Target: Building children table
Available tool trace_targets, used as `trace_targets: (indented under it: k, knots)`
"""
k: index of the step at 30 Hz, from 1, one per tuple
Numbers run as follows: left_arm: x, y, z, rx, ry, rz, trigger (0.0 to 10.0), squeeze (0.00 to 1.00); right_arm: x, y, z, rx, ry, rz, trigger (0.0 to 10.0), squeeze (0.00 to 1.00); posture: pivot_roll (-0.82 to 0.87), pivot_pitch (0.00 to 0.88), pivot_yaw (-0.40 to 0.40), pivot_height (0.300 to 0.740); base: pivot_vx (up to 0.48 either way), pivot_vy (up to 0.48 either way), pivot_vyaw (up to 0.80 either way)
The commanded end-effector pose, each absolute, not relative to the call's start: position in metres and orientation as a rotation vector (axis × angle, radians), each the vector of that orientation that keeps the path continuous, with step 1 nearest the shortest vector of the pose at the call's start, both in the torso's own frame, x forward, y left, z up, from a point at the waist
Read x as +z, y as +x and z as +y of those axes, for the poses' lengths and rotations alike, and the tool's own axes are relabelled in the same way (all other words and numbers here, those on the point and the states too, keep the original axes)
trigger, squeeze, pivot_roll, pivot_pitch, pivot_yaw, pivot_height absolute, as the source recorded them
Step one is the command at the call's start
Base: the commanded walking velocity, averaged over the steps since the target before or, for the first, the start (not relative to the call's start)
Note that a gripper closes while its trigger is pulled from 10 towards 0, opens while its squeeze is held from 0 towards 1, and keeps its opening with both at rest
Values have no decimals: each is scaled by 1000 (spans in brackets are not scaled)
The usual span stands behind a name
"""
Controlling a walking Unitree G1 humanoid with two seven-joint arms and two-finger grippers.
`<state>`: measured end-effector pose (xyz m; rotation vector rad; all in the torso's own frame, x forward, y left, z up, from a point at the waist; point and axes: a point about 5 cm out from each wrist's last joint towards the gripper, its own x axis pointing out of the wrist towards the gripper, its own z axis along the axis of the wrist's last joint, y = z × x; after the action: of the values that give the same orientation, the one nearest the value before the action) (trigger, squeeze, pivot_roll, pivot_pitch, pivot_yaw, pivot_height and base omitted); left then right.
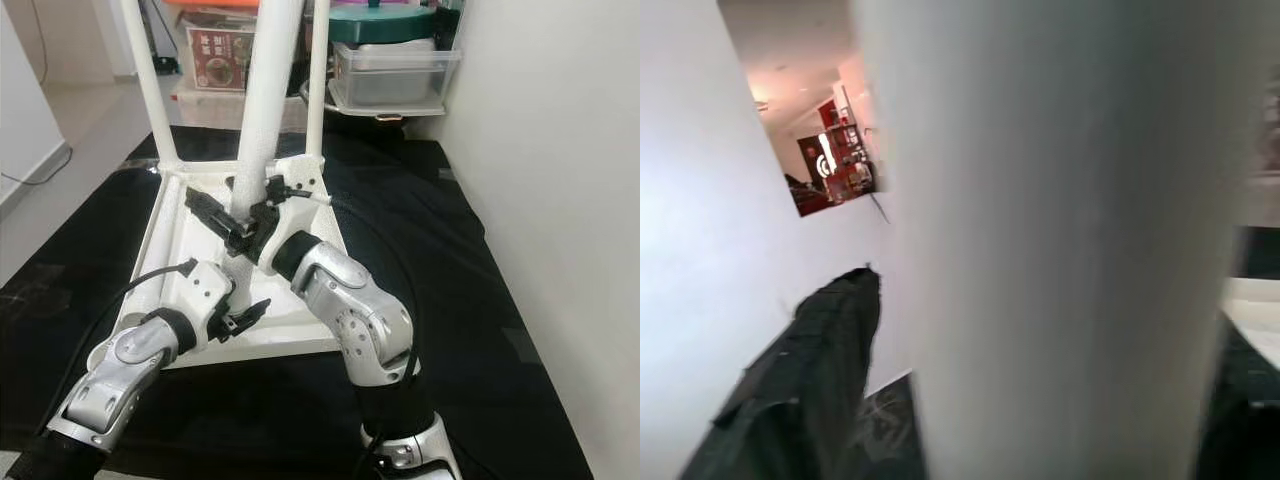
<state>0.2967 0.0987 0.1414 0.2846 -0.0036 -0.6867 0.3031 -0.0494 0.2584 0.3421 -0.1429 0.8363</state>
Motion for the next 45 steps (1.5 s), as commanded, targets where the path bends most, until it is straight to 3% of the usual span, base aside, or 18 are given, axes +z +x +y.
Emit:
trace_targets:
  k: [1,4,5,6,11,18,22,33,36,45]
  knots:
    - [147,295,96,-714,280,-26,10000,0,262,305,-51,834,355,-157,10000,1000,61,0,-21,740,0,0,0]
    - [155,290,96,-761,255,-33,10000,0,266,299,-57,924,362,-186,10000,1000,62,0,-19,740,0,0,0]
    - [158,287,96,-787,243,-37,10000,0,267,297,-58,958,354,-194,10000,369,62,0,-19,740,0,0,0]
    - [161,285,96,-810,234,-43,10000,0,266,294,-61,991,349,-195,10000,0,62,0,-19,740,0,0,0]
    - [183,260,95,-1002,165,-67,10000,0,256,283,-75,1178,326,-165,10000,0,75,0,-26,740,0,0,0]
    - [197,232,100,-1206,113,-42,10000,0,250,277,-81,1293,314,-135,10000,0,80,0,-29,740,0,0,0]
    - [192,208,117,-1372,-13,130,10000,0,266,269,-84,1438,387,-169,10000,0,88,0,-31,740,0,0,0]
    - [193,198,130,-1431,-36,224,10000,0,286,259,-86,1594,506,-179,10000,0,90,0,-33,740,0,0,0]
    - [202,191,131,-1555,-87,260,10000,0,301,219,-65,1922,596,-129,10000,0,95,0,-42,740,0,0,0]
    - [218,191,129,-1688,-193,235,10000,0,317,207,-47,2049,766,-200,10000,0,97,0,-46,740,0,0,0]
